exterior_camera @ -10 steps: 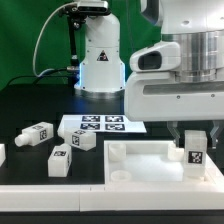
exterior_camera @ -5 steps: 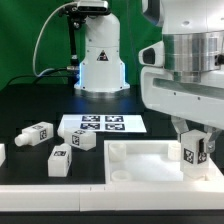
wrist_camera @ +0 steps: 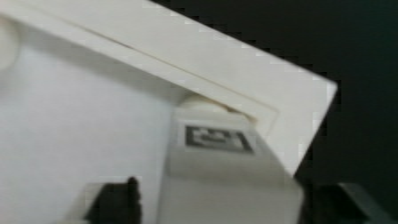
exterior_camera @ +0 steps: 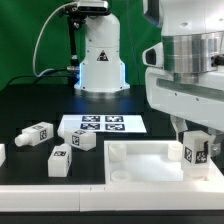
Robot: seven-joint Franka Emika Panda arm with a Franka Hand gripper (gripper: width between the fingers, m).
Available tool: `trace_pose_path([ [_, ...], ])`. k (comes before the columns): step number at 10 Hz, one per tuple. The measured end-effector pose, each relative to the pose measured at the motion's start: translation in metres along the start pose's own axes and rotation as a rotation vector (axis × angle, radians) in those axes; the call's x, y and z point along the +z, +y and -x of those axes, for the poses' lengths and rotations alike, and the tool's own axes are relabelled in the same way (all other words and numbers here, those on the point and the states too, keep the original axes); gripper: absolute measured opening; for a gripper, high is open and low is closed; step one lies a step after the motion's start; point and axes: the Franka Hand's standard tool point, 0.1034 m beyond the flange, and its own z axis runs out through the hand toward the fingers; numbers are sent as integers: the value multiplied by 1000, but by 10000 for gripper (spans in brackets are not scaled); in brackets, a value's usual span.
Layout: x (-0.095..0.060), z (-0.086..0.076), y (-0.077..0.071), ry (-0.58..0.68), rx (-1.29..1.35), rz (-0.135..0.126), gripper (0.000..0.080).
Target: Assemble one leg
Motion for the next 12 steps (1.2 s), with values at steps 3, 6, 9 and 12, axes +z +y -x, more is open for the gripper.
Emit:
trace_pose_path([
  [3,2,6,2,-25,-418,24,647],
  [6,2,5,3,-20,-659,27,649],
  [9,0,2,0,-2,-904,38,649],
  [12,0,1,0,-1,-828,38,397],
])
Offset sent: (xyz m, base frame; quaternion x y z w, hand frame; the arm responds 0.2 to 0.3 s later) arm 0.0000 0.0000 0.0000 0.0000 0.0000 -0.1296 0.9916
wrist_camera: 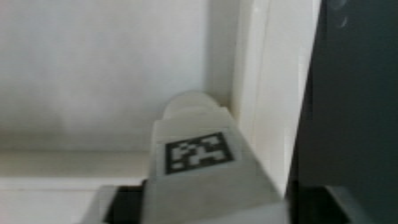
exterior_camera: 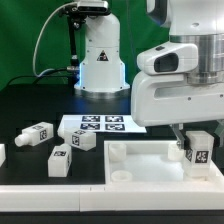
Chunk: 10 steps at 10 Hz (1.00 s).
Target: Assemble one leg
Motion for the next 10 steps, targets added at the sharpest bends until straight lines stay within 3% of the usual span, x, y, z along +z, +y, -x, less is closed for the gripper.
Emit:
trace_pose_path([
  [1,0,0,2,0,68,3,291],
  [5,2,0,2,22,522,3,291],
  [7,3,0,1,19,928,-31,290],
  [10,3,-1,1,-1,1213,-62,291],
])
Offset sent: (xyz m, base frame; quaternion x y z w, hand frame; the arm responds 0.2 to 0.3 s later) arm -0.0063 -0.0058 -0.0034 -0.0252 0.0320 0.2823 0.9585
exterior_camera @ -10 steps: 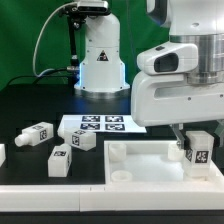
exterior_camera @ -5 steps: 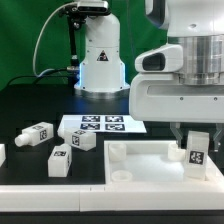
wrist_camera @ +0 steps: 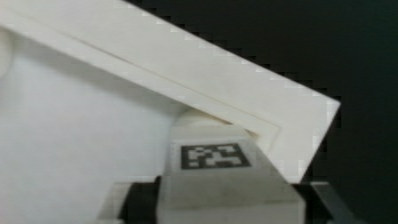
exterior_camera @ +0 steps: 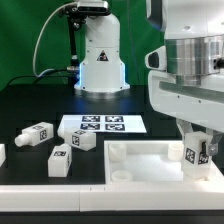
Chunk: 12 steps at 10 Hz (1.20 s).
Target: Assemble one leg
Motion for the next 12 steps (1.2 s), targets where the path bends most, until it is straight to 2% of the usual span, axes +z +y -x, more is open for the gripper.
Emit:
trace_pose_path([
  [4,1,0,0,-2,-11,0,293],
  [5,0,-1,0,0,-210,3,518],
  [6,0,0,1,-4,-392,8,607],
  [7,-1,2,0,-10,-519,13,607],
  [8,-1,6,-1,-5,-576,11,641],
  [10,-1,5,0,-4,-703,13,647],
  [12,-2,-1,-3,26,-1038,17,649],
])
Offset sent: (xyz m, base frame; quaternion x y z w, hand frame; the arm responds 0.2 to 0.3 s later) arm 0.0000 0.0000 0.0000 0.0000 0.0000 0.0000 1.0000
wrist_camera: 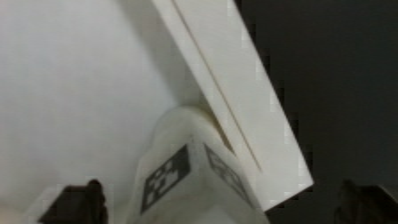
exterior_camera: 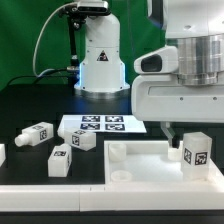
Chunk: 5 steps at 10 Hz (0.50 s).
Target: Assemble one leg
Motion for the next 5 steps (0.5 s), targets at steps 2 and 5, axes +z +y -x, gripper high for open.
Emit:
trace_pose_path([
  [2,1,-4,8,3,-366,37,649],
  [5,2,-4,9,0,-367,42,517],
])
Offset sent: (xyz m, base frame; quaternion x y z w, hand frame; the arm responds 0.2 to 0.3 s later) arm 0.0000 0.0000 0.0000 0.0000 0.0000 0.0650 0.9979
